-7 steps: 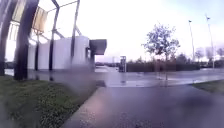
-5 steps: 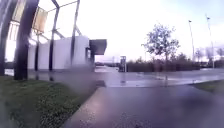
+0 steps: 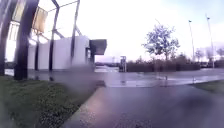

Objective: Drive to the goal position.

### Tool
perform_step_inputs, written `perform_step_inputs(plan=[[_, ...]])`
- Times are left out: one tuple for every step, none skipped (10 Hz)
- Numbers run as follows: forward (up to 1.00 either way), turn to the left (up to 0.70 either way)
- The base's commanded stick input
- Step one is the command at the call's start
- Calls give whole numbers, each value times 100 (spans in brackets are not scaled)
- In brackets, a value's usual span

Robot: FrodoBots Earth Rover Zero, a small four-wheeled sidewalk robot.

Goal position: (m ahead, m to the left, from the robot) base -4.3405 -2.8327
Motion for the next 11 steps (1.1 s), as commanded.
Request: perform_step_inputs(plan=[[0, -45], [0, -45], [0, -45], [0, -45], [0, -45], [0, -45], [0, -45], [0, -45], [0, -45], [0, -45], [0, -45]])
